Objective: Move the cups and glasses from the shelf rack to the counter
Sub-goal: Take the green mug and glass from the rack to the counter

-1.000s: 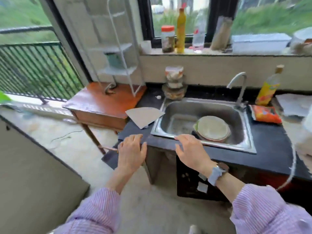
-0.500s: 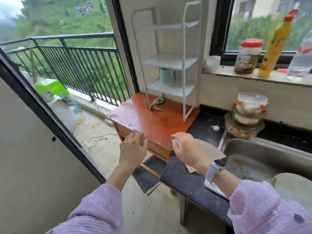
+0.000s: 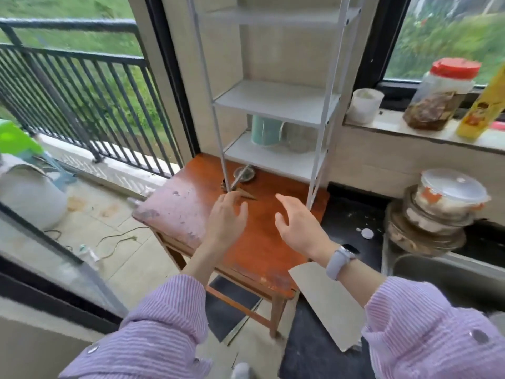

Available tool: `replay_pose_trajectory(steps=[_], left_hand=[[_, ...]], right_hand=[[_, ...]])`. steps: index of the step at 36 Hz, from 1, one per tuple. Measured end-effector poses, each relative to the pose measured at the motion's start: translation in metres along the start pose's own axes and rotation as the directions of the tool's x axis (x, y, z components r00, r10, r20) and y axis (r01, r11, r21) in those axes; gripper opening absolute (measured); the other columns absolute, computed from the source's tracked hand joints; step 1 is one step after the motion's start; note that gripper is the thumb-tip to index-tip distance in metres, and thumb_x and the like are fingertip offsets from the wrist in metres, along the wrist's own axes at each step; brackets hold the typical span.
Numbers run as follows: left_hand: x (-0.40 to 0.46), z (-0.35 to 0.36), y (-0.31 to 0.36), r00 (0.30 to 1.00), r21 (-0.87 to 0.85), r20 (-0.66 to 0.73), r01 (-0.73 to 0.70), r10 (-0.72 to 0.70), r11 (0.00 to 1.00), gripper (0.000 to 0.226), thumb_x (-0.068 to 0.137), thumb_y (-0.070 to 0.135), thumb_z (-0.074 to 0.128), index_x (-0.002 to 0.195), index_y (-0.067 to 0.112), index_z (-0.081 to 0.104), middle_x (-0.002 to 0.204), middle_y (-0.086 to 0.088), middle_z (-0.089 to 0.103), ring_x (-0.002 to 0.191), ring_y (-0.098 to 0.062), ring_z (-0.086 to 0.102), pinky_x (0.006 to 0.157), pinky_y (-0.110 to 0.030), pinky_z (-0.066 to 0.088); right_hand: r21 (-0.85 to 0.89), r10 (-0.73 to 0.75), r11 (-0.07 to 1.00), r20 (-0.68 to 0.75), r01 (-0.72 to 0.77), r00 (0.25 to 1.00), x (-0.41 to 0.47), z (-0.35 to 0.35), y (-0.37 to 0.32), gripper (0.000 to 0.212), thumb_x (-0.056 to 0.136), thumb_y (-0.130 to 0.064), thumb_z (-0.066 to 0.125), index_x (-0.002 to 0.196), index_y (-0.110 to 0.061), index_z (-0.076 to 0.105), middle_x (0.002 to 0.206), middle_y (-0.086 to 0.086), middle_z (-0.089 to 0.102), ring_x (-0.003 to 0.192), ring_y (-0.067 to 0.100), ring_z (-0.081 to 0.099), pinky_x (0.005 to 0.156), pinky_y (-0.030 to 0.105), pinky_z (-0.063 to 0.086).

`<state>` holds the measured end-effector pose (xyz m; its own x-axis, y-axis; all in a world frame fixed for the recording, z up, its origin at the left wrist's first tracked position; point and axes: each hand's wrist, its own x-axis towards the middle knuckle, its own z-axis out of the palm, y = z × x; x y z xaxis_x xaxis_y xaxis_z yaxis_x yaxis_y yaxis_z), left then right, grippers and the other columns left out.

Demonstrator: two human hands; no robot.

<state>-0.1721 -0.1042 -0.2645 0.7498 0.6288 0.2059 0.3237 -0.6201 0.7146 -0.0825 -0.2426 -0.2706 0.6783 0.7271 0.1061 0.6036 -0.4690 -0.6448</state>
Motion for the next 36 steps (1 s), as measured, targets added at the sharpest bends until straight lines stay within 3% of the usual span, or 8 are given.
replay_pose_trajectory(steps=[4, 12, 18, 22, 27, 31, 33, 36], left_hand=[[0.066, 0.012, -0.015, 0.997, -0.065, 0.056, -0.041, 0.045, 0.997, 0.030, 0.091, 0.017, 0.050, 0.119, 0.010, 0.056, 0.116, -0.010, 0.060, 0.101, -0.020, 0.056, 0.089, -0.026, 0.042], [0.163, 0.036, -0.024, 0.985, -0.280, 0.160, -0.016, 0.063, 0.960, 0.043, 0.091, 0.020, 0.048, 0.132, 0.011, 0.043, 0.134, -0.009, 0.051, 0.121, -0.019, 0.049, 0.099, -0.030, 0.039], [0.208, 0.060, -0.024, 0.963, -0.495, 0.267, 0.102, 0.039, 0.863, 0.051, 0.090, 0.016, 0.050, 0.139, 0.010, 0.036, 0.142, -0.008, 0.044, 0.131, -0.018, 0.040, 0.109, -0.034, 0.033], [0.225, 0.072, -0.018, 0.959, -0.597, 0.283, 0.162, 0.017, 0.786, 0.052, 0.088, 0.008, 0.052, 0.138, 0.008, 0.039, 0.139, -0.008, 0.048, 0.127, -0.017, 0.044, 0.107, -0.036, 0.037], [0.237, 0.079, -0.013, 0.942, -0.669, 0.326, 0.172, 0.078, 0.723, 0.054, 0.087, 0.003, 0.051, 0.138, 0.007, 0.035, 0.137, -0.008, 0.049, 0.121, -0.018, 0.047, 0.100, -0.029, 0.041], [0.242, 0.078, -0.012, 0.933, -0.691, 0.352, 0.203, 0.078, 0.694, 0.053, 0.086, -0.001, 0.049, 0.137, 0.007, 0.037, 0.129, -0.007, 0.054, 0.118, -0.017, 0.050, 0.104, -0.033, 0.041], [0.243, 0.077, -0.011, 0.930, -0.697, 0.362, 0.225, 0.064, 0.681, 0.045, 0.086, 0.001, 0.050, 0.130, 0.008, 0.043, 0.117, -0.001, 0.057, 0.111, -0.015, 0.053, 0.103, -0.035, 0.042], [0.243, 0.075, -0.011, 0.935, -0.697, 0.354, 0.243, 0.029, 0.675, 0.036, 0.086, 0.003, 0.052, 0.122, 0.012, 0.050, 0.101, 0.007, 0.058, 0.100, -0.011, 0.055, 0.098, -0.034, 0.045]], right_hand=[[0.121, 0.118, 0.987, -0.128, -0.103, 0.985, 0.048, 0.006, 0.002, 0.048, 0.094, -0.019, 0.042, 0.140, -0.011, 0.032, 0.147, 0.008, 0.037, 0.136, 0.020, 0.033, 0.110, 0.025, 0.023], [0.423, 0.357, 0.874, -0.228, -0.238, 0.906, 0.137, 0.016, 0.008, 0.048, 0.095, -0.012, 0.038, 0.142, -0.011, 0.028, 0.150, 0.005, 0.034, 0.138, 0.016, 0.030, 0.104, 0.014, 0.019], [0.587, 0.451, 0.773, -0.241, -0.241, 0.859, 0.189, 0.018, 0.019, 0.057, 0.091, -0.001, 0.035, 0.144, -0.014, 0.021, 0.153, 0.004, 0.027, 0.140, 0.016, 0.025, 0.112, 0.027, 0.020], [0.633, 0.474, 0.744, -0.278, -0.211, 0.835, 0.211, 0.019, 0.025, 0.062, 0.087, 0.002, 0.036, 0.144, -0.017, 0.022, 0.152, 0.003, 0.029, 0.139, 0.017, 0.027, 0.114, 0.037, 0.027], [0.688, 0.484, 0.704, -0.287, -0.174, 0.827, 0.229, 0.012, 0.028, 0.051, 0.087, -0.001, 0.037, 0.135, -0.016, 0.038, 0.139, 0.005, 0.048, 0.113, 0.015, 0.047, 0.092, 0.029, 0.037], [0.723, 0.523, 0.666, -0.277, -0.184, 0.806, 0.232, 0.008, 0.029, 0.043, 0.090, -0.005, 0.038, 0.130, -0.017, 0.044, 0.125, 0.002, 0.055, 0.110, 0.015, 0.053, 0.099, 0.037, 0.043], [0.727, 0.523, 0.663, -0.280, -0.178, 0.805, 0.231, 0.007, 0.026, 0.040, 0.090, -0.004, 0.037, 0.127, -0.015, 0.047, 0.110, -0.002, 0.059, 0.097, 0.014, 0.056, 0.093, 0.036, 0.045], [0.743, 0.521, 0.649, -0.279, -0.162, 0.807, 0.228, 0.006, 0.019, 0.025, 0.093, -0.009, 0.041, 0.109, -0.022, 0.054, 0.096, -0.002, 0.059, 0.097, 0.026, 0.058, 0.092, 0.040, 0.048]])
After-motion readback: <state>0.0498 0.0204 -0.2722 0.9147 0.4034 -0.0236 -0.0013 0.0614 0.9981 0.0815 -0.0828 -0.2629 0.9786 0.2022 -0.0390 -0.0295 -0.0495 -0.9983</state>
